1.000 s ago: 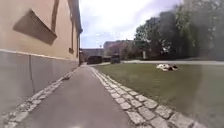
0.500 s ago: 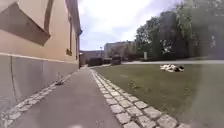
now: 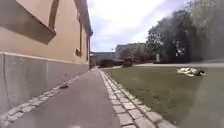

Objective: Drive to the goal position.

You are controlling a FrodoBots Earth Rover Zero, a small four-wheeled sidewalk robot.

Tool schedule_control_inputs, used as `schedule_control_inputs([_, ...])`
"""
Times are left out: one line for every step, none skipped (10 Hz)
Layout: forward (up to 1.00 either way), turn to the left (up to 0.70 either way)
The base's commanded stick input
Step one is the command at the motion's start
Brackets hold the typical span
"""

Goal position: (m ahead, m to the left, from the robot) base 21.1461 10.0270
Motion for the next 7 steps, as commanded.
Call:
schedule_control_inputs([1.00,0.41])
schedule_control_inputs([1.00,0.41])
schedule_control_inputs([1.00,0.41])
schedule_control_inputs([1.00,0.01])
schedule_control_inputs([1.00,0.01])
schedule_control_inputs([1.00,0.01])
schedule_control_inputs([1.00,0.01])
